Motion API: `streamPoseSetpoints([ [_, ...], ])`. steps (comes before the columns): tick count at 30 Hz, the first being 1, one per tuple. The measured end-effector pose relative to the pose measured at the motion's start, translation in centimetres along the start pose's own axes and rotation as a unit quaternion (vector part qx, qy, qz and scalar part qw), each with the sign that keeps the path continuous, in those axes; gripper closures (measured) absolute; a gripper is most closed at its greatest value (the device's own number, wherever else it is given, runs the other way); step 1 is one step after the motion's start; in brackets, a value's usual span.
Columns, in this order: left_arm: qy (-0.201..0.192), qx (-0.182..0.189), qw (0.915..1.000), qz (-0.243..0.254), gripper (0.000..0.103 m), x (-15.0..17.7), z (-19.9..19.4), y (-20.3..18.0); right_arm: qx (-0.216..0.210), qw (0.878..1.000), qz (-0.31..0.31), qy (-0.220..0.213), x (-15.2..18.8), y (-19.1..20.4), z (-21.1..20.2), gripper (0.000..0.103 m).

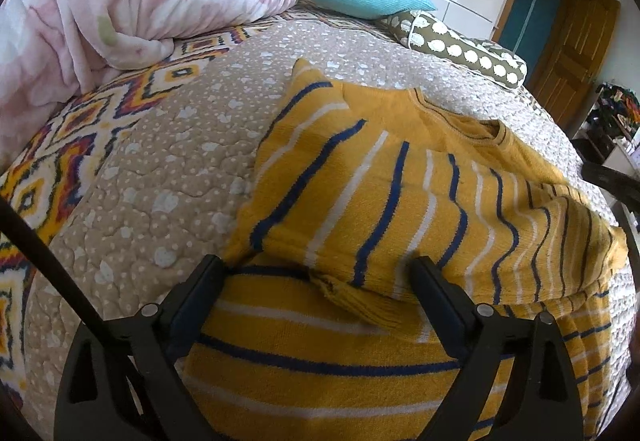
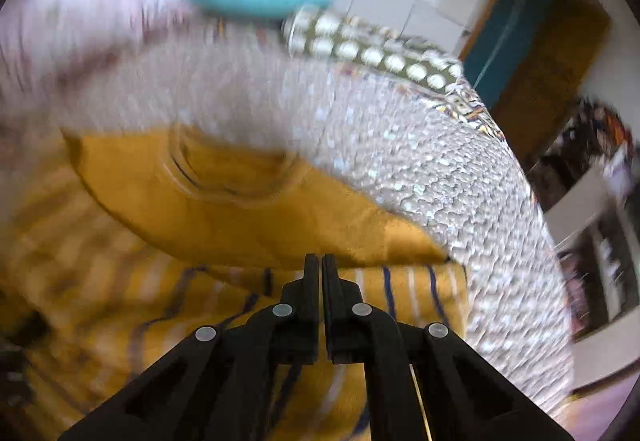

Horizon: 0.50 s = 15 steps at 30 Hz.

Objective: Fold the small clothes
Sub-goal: 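Grasp the remaining sleeve with the right tool and fold it across the body, then open the right tool and lift both tools away from the sweater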

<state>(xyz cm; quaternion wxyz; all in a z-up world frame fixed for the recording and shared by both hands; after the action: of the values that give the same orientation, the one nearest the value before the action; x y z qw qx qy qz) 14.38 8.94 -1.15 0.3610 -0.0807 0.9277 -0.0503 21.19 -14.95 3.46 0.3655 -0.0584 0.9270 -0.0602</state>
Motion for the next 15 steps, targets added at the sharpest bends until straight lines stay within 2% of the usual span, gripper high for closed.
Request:
streamPoseSetpoints([
  [2,0.0,-0.002,1.0,0.0,0.008,0.0,0.0,0.0,-0.046,0.998,0.033,-0.022,1.3,-0.7,-2.5,0.1],
  [4,0.001,-0.004,1.0,0.0,0.008,0.0,0.0,0.0,-0.082,0.995,0.047,-0.011,3.4,-0.9,-3.4,0.098],
  [5,0.0,-0.003,1.0,-0.002,0.008,0.1,-0.1,0.1,-0.081,0.996,0.047,0.002,4.5,-1.2,-3.1,0.091],
  [7,-0.009,0.004,0.9999,-0.008,0.008,0.1,-0.7,0.3,-0.034,0.998,0.055,0.025,7.0,-3.0,-1.5,0.089],
  [8,-0.017,0.009,0.9997,-0.012,0.008,0.2,-1.2,0.5,-0.001,0.995,0.087,0.039,8.9,-5.2,-0.9,0.09],
  [10,-0.032,0.008,0.9994,-0.012,0.008,0.3,-2.7,0.6,-0.037,0.986,0.161,0.005,11.6,-7.8,-3.0,0.089],
  [11,-0.038,0.001,0.9993,-0.006,0.008,0.4,-3.4,0.4,-0.037,0.984,0.176,-0.01,12.8,-8.5,-4.6,0.084],
  [13,-0.058,-0.027,0.9975,0.029,0.008,1.3,-6.0,-0.7,-0.013,0.984,0.174,-0.031,14.8,-9.3,-7.2,0.074],
  [15,-0.068,-0.034,0.9955,0.057,0.008,2.4,-8.4,-1.9,-0.012,0.984,0.166,-0.059,16.9,-9.6,-10.0,0.067],
])
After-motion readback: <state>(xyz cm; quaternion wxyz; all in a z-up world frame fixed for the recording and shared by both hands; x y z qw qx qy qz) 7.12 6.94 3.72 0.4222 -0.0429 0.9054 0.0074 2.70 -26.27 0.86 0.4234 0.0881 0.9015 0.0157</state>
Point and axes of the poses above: each gripper's, at about its wrist camera, not at the fingertips, and z roughly the way its jaws point, y to its left, x to its underside, the point moved 2 cm from there along z, roughly the way its jaws point, and after that the axes turned 2 degrees about -y, right-handed, at the moved point
